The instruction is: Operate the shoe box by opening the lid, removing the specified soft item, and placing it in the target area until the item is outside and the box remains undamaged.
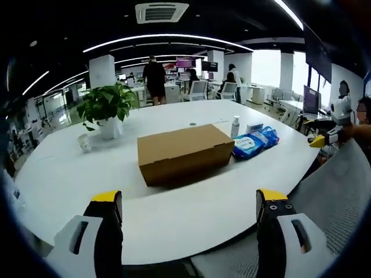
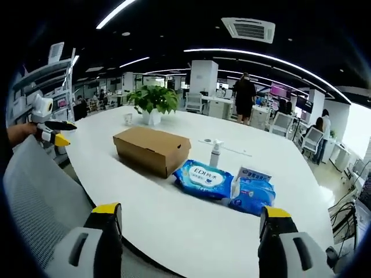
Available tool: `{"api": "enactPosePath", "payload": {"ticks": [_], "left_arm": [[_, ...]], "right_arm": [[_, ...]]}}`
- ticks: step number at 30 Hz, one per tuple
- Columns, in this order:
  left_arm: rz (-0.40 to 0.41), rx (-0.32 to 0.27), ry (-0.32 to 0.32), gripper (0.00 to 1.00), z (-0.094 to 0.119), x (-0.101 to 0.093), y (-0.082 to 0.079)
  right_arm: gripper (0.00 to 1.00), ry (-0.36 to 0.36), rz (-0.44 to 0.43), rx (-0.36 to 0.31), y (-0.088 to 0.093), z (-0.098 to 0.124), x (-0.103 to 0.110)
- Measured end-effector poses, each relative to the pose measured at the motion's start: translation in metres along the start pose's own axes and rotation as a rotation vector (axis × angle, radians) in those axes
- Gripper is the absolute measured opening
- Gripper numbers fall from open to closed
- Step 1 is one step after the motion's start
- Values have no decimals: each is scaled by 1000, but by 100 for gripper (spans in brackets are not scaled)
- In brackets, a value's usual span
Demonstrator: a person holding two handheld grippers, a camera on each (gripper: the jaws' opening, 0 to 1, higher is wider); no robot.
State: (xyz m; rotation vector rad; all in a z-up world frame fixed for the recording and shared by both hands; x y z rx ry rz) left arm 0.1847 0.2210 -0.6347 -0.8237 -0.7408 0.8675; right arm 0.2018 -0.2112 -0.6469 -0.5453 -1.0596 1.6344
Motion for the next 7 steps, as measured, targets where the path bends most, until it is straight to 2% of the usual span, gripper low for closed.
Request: {"api": "enactPosePath", "payload": {"ticks": [7], "left_arm": [[-1, 7, 8, 100, 0, -2, 2]], "right_arm": [[99, 12, 4, 12, 3, 3, -1]]}}
Point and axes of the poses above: the point that each gripper's makers call its tool centre point, and the gripper's own axes: z roughly backward along the fingers, x roughly to its left, y roughly out of its underside, the point moved 7 cm from there along z, roughly backward along the fingers, and after that the axes turned 15 degrees about -z, right-handed, at the moved point
